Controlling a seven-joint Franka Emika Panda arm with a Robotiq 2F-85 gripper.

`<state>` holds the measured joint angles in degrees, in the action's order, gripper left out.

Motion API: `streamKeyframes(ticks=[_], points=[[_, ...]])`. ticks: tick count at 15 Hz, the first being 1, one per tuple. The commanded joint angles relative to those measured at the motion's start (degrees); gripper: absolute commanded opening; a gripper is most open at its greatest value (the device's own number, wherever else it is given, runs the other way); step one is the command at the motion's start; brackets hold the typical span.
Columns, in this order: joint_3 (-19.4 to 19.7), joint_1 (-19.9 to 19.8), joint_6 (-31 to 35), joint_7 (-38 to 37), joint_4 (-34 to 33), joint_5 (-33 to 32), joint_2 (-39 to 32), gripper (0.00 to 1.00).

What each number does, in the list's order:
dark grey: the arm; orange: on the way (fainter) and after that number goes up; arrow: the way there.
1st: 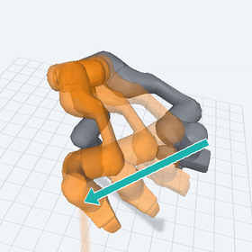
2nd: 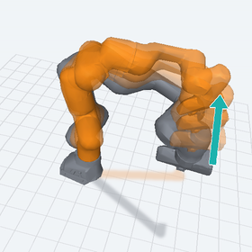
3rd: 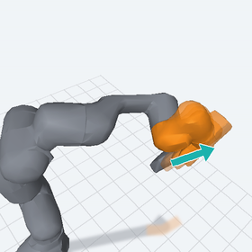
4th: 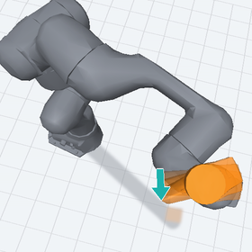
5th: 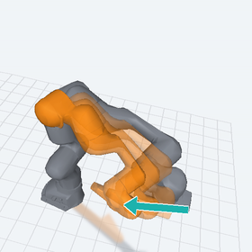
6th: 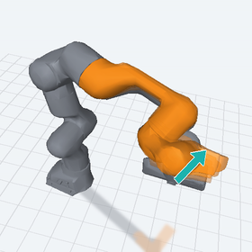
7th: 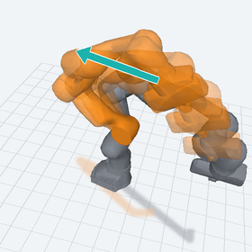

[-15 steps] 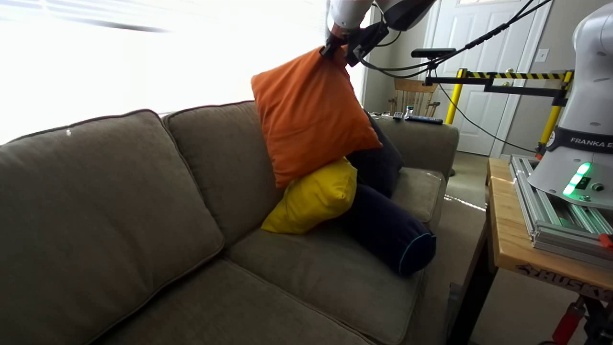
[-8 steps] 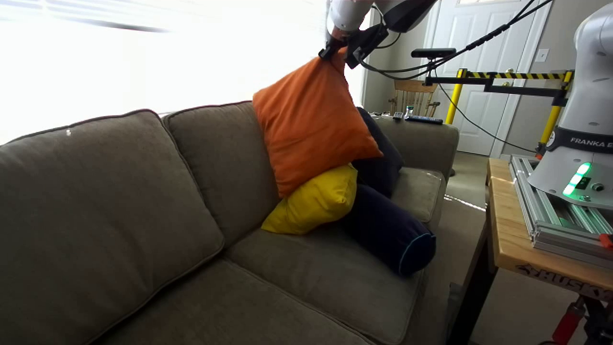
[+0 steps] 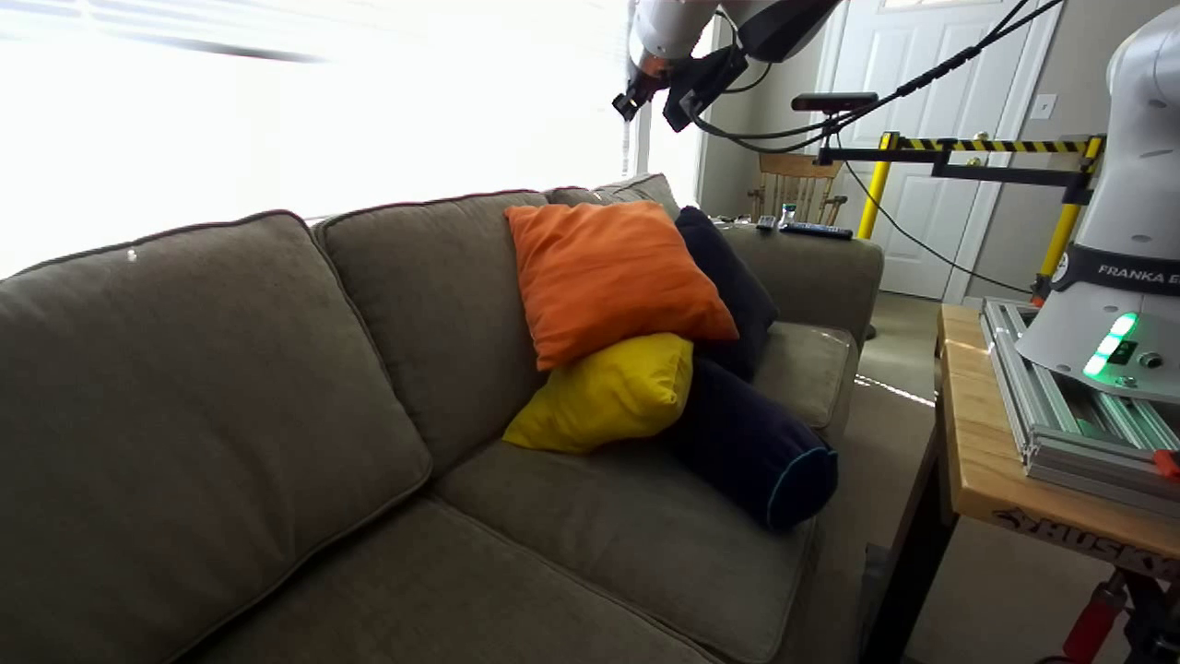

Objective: Put the orange pillow on top of the yellow one

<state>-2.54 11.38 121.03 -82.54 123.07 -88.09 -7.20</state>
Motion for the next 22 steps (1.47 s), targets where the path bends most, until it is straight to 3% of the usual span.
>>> streamKeyframes(ticks=[1, 7, 8, 9, 13, 18, 20, 22], points=[[-1.8, -1.7, -0.3, 0.2, -0.1, 0.0, 0.0, 0.48], [-1.8, -1.7, -0.3, 0.2, -0.1, 0.0, 0.0, 0.48], [-1.8, -1.7, -0.3, 0.2, -0.1, 0.0, 0.0, 0.73], [-1.9, -1.9, 1.0, -0.1, -0.1, 0.1, 0.4, 0.74], [-2.3, -3.5, 7.8, -0.4, 0.7, 3.2, 3.1, 0.99], [-1.1, -6.3, 23.0, -0.4, 2.9, 10.1, 6.0, 1.0], [-0.4, -7.5, 28.1, 1.7, 4.2, 15.9, 6.4, 1.0], [0.0, -8.2, 29.1, 5.8, 6.1, 22.9, 7.1, 1.0]])
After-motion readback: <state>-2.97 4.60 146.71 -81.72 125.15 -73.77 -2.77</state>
